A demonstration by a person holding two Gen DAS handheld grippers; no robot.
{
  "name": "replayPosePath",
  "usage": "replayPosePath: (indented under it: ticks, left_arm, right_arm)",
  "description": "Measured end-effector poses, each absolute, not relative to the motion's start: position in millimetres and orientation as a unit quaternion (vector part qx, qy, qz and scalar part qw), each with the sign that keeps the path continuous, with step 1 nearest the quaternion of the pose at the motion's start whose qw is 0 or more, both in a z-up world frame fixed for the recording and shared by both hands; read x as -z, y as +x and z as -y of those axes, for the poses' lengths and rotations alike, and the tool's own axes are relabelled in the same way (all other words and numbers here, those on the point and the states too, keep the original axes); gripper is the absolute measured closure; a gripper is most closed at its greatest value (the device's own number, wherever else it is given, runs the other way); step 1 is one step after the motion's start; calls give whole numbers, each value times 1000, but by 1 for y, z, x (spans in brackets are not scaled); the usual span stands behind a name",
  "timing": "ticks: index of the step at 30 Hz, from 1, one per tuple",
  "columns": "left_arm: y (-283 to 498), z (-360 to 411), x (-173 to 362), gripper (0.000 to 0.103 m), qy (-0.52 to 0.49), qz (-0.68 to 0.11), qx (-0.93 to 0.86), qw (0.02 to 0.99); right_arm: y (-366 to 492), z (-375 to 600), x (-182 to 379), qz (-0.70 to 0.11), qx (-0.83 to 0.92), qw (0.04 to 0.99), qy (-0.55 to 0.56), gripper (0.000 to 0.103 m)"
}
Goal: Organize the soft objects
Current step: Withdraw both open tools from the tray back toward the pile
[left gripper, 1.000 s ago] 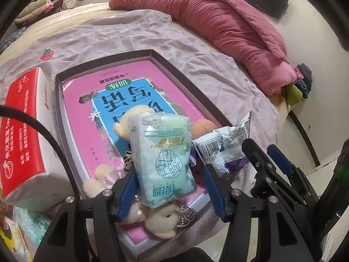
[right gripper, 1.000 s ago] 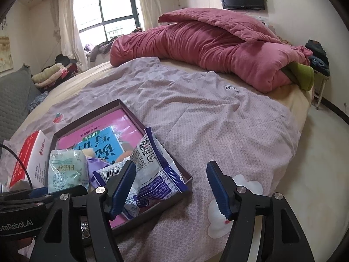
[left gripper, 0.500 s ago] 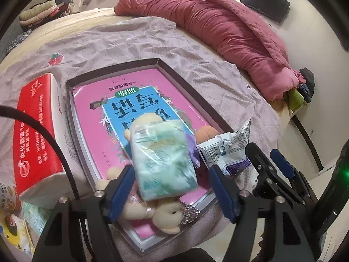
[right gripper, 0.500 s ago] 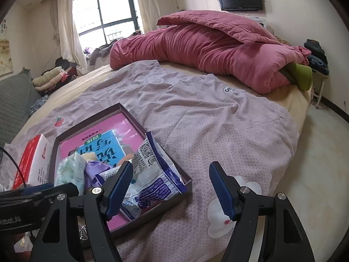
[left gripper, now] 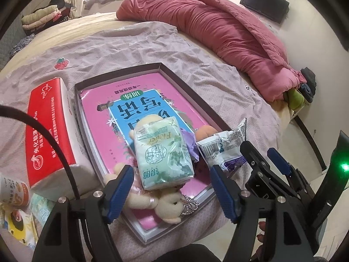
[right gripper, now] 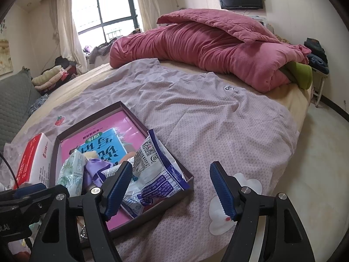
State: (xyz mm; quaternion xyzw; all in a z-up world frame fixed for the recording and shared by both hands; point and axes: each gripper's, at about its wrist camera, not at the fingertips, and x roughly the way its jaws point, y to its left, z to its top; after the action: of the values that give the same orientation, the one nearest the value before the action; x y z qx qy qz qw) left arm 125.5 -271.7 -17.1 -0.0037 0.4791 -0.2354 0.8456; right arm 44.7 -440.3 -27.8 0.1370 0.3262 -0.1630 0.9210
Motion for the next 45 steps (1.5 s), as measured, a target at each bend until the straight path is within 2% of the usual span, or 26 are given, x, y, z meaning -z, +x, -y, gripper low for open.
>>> replayPosePath:
  ticks: [18, 34, 45]
  left_arm:
    - [110, 256, 10, 31, 1, -474, 208, 856]
    - [91, 229, -22, 31, -2, -445, 191, 875]
    - [75, 194, -47, 31, -16, -427, 180, 886]
  right_arm:
    - [40, 427, 14, -313, 166, 928, 114, 27]
    - [18, 390, -43, -229, 150, 960, 60, 27]
    - [9, 364, -66, -217, 127, 966, 55, 27]
